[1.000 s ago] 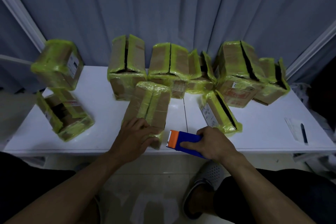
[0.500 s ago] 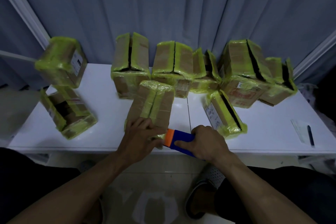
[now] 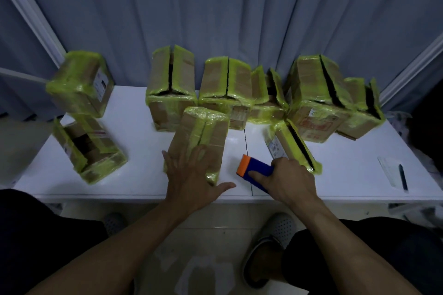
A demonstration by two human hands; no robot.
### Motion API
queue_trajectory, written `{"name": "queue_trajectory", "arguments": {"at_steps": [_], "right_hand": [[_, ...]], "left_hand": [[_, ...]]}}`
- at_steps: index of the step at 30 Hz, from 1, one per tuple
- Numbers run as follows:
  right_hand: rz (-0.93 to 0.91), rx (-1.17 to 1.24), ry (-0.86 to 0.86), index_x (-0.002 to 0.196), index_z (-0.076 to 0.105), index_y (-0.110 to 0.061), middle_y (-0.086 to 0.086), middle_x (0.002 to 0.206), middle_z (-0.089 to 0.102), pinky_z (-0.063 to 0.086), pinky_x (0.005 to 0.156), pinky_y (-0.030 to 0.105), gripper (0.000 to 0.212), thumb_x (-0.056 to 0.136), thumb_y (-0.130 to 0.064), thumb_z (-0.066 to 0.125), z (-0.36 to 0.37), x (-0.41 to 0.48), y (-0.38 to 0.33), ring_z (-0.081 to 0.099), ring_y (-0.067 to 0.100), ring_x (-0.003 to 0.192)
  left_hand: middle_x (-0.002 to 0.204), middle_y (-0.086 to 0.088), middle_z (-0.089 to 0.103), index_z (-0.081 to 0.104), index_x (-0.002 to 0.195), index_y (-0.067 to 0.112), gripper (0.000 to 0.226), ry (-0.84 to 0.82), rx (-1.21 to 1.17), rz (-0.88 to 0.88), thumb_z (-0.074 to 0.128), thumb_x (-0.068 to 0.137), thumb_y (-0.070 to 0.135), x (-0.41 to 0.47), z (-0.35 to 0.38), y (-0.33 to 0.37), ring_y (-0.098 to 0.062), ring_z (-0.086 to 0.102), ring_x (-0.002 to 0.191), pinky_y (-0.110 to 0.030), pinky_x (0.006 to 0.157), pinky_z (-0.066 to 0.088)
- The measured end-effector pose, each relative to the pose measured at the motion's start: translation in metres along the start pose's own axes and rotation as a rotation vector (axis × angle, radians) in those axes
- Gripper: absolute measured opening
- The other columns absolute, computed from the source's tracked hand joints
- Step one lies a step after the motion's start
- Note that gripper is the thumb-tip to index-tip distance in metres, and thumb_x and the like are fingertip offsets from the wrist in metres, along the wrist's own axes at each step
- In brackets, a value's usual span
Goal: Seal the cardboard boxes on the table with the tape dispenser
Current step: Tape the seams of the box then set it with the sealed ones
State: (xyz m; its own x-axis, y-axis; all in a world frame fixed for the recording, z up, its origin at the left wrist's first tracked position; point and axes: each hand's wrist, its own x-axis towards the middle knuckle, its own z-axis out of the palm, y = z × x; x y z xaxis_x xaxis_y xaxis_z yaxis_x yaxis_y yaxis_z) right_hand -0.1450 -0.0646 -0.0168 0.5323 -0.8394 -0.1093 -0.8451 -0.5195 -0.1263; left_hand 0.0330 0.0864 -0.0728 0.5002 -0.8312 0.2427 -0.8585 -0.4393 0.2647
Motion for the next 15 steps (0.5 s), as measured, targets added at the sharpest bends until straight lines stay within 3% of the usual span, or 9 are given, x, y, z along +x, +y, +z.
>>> {"name": "queue_trajectory", "arguments": {"at_steps": [3,5,10,12,15], "right_hand": [[0.006,0.051,-0.008,0.078,0.059,-0.021,-0.003,0.077,0.061,0.055,0.064,0.031,0.062,0.078,-0.083,0.059,0.001,-0.003,-0.001,0.064,0.021,0.073],[0.009,0.075,-0.017,0.074,0.057,-0.022,-0.005,0.072,0.059,0.052,0.061,0.03,0.061,0.077,-0.083,0.06,0.001,-0.006,-0.003,0.063,0.019,0.07],[0.035,0.227,-0.001,0.074,0.061,-0.023,-0.007,0.07,0.061,0.055,0.06,0.031,0.059,0.077,-0.081,0.063,-0.007,-0.012,-0.001,0.061,0.011,0.064],[0.038,0.3,0.012,0.074,0.062,-0.022,-0.007,0.071,0.063,0.055,0.06,0.031,0.057,0.078,-0.079,0.065,-0.011,-0.016,-0.001,0.062,0.01,0.064],[0.038,0.377,0.038,0.073,0.064,-0.019,-0.005,0.067,0.063,0.048,0.053,0.028,0.057,0.079,-0.075,0.068,-0.013,-0.022,-0.005,0.062,0.009,0.061]], "left_hand": [[0.153,0.007,0.042,0.044,0.143,0.041,0.083,-0.12,0.108,-0.077,0.039,0.076,0.088,0.0,0.003,0.002,-0.032,0.034,0.143,-0.078,0.107,-0.007],[0.16,0.009,0.03,0.032,0.148,0.045,0.075,-0.162,0.104,-0.117,0.038,0.081,0.076,-0.002,0.007,-0.003,-0.028,0.022,0.149,-0.072,0.111,-0.006],[0.16,0.011,0.03,0.034,0.147,0.046,0.071,-0.136,0.099,-0.035,0.043,0.081,0.073,-0.006,0.001,-0.014,-0.025,0.018,0.15,-0.068,0.113,-0.003],[0.164,0.005,0.018,0.018,0.153,0.044,0.096,-0.107,0.073,-0.05,0.032,0.072,0.094,-0.009,-0.002,-0.019,-0.027,0.013,0.151,-0.068,0.115,-0.005],[0.164,-0.008,-0.016,-0.021,0.154,0.032,0.141,-0.111,0.002,-0.227,0.032,0.048,0.107,-0.01,0.001,-0.033,-0.036,-0.013,0.151,-0.06,0.116,-0.007]]}}
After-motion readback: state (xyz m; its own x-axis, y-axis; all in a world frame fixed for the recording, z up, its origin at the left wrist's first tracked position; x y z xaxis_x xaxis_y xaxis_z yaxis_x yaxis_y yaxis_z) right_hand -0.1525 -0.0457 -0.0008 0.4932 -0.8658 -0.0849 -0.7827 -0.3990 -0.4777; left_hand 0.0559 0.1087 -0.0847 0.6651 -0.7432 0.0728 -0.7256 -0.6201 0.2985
